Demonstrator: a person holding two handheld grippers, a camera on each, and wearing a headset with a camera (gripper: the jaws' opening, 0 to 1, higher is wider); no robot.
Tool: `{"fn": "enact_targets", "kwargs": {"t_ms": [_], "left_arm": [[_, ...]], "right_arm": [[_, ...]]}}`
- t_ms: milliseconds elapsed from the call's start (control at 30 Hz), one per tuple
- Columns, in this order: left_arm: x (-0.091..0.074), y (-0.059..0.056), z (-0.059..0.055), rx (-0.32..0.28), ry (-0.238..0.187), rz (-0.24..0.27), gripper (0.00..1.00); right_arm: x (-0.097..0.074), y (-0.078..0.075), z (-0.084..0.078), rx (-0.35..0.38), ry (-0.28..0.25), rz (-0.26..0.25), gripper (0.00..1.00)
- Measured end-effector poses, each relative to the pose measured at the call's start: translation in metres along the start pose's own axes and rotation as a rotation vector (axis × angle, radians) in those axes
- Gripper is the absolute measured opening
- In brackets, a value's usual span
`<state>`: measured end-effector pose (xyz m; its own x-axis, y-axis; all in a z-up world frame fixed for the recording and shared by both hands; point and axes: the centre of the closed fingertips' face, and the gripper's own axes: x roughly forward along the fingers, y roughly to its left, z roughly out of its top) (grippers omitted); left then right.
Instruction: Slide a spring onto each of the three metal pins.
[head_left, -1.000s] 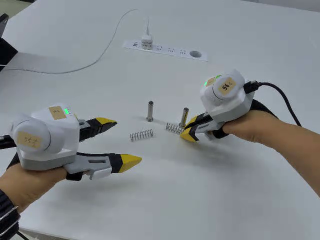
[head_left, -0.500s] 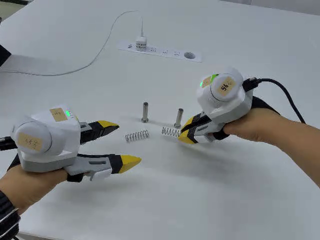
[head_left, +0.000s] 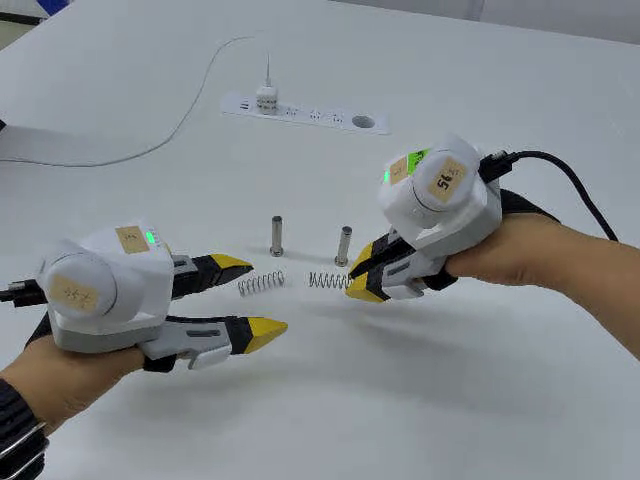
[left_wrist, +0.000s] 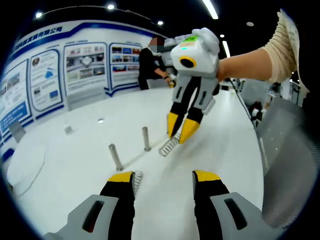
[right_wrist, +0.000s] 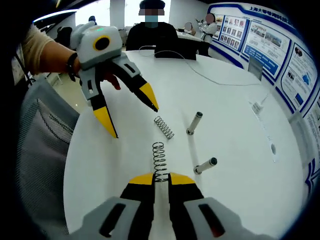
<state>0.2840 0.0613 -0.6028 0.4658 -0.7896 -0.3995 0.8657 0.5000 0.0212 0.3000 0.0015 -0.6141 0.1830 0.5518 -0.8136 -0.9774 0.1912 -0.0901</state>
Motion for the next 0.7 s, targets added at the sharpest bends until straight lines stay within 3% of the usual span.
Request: {"fn": "enact_targets", "kwargs": {"t_ms": [300, 700], "left_arm": [[0.008, -0.011, 0.003, 0.046, 0.015, -0.039, 0.42], [0.017, -0.02, 0.005, 0.09, 0.011, -0.078, 0.29]], "right_arm": [[-0.001, 0.011, 0.012, -0.054, 0.002, 0.035, 0.11], [0.001, 0.025, 0.011, -0.124, 0.057, 0.081, 0.11]]}}
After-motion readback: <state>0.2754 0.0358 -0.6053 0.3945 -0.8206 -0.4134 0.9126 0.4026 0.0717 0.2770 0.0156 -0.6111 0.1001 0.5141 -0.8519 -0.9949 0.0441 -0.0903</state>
